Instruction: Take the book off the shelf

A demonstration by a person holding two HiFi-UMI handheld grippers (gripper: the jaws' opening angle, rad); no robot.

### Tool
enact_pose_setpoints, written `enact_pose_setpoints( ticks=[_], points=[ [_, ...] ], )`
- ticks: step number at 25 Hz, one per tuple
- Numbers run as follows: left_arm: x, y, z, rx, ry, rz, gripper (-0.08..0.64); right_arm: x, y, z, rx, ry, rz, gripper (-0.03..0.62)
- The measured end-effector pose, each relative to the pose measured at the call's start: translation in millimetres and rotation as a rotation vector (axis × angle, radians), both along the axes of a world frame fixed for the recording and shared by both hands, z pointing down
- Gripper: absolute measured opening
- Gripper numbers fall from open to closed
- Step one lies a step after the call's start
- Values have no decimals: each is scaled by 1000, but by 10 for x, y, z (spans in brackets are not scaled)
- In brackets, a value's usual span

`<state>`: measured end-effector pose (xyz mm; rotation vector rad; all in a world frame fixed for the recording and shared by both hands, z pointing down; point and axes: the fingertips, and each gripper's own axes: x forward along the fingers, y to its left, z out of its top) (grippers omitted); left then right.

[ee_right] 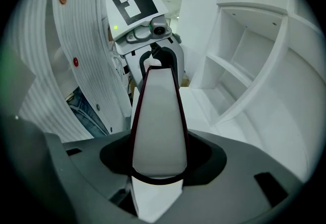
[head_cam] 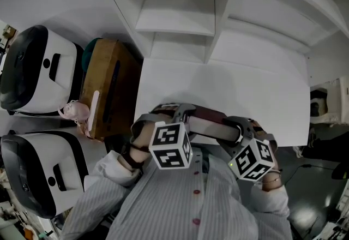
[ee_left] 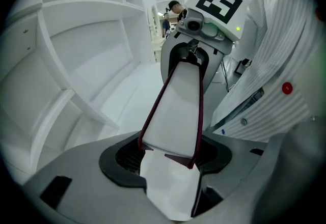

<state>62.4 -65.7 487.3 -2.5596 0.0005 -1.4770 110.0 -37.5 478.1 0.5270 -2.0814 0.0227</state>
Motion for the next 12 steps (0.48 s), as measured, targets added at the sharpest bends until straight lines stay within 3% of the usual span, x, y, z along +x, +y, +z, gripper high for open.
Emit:
enact_pose_setpoints(
  ticks=[12],
  points=[
    [-22, -23, 108, -33, -10, -1, 272, -20, -21, 108, -41, -2, -2, 225]
  ],
)
